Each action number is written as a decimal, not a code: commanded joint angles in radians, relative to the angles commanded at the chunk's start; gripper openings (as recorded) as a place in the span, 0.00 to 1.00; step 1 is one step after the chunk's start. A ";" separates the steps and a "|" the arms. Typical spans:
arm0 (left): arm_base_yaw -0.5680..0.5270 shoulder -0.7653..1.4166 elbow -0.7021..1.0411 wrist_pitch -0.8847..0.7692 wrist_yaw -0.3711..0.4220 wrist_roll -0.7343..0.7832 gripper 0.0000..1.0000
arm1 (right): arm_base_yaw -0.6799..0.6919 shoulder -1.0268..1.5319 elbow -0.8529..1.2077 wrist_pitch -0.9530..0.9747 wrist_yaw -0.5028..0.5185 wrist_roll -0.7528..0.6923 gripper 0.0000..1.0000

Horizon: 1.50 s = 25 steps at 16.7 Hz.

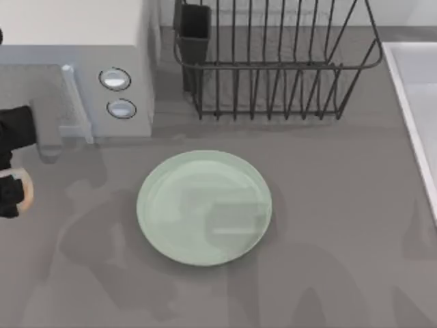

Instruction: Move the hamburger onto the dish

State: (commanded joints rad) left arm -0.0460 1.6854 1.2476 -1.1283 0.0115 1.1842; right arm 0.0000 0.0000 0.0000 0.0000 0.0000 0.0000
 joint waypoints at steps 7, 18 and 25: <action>-0.045 0.035 0.026 -0.013 0.000 0.069 0.00 | 0.000 0.000 0.000 0.000 0.000 0.000 1.00; -0.400 0.343 0.383 -0.112 0.000 0.849 0.00 | 0.000 0.000 0.000 0.000 0.000 0.000 1.00; -0.588 0.471 0.565 -0.134 -0.002 1.250 0.00 | 0.000 0.000 0.000 0.000 0.000 0.000 1.00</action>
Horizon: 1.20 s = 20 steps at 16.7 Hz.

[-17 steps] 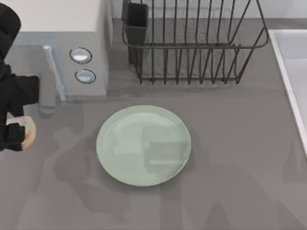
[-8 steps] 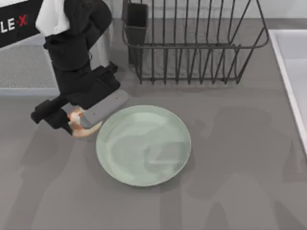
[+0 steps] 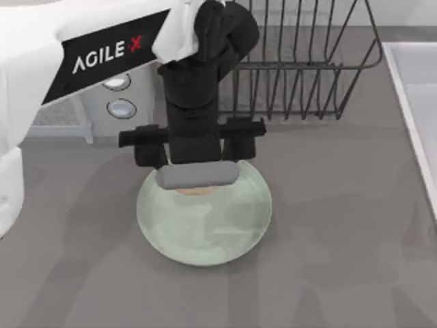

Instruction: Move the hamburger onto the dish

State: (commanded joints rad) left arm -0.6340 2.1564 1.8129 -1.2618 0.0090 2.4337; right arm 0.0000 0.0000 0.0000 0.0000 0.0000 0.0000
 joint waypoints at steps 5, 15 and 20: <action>-0.020 0.011 0.016 -0.002 0.000 0.035 0.00 | 0.000 0.000 0.000 0.000 0.000 0.000 1.00; -0.019 0.043 -0.110 0.149 0.002 0.036 0.00 | 0.000 0.000 0.000 0.000 0.000 0.000 1.00; -0.019 0.043 -0.114 0.159 0.000 0.036 0.08 | 0.000 0.000 0.000 0.000 0.000 0.000 1.00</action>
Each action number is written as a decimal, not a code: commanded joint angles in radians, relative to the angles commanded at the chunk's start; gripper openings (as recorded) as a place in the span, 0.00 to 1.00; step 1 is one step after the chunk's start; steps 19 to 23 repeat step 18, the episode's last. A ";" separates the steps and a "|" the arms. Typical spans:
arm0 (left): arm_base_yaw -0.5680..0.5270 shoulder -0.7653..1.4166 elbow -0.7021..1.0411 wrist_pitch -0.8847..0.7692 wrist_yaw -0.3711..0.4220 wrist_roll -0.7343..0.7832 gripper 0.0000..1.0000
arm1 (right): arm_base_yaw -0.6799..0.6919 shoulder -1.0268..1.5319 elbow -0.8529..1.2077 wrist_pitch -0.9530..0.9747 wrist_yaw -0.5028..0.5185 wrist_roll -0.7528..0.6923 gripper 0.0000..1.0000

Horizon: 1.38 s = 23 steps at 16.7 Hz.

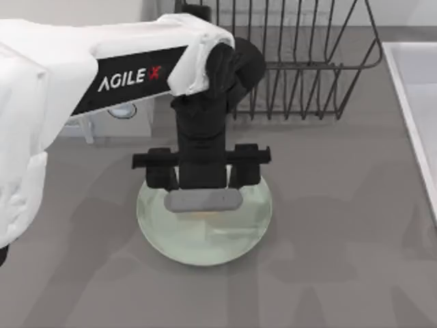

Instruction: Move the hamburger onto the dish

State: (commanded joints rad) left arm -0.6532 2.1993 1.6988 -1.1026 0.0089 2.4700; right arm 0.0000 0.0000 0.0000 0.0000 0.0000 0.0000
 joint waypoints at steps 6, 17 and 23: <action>0.000 0.000 0.000 0.000 0.000 0.000 0.53 | 0.000 0.000 0.000 0.000 0.000 0.000 1.00; 0.000 0.000 0.000 0.000 0.000 0.000 1.00 | 0.000 0.000 0.000 0.000 0.000 0.000 1.00; 0.000 0.000 0.000 0.000 0.000 0.000 1.00 | 0.000 0.000 0.000 0.000 0.000 0.000 1.00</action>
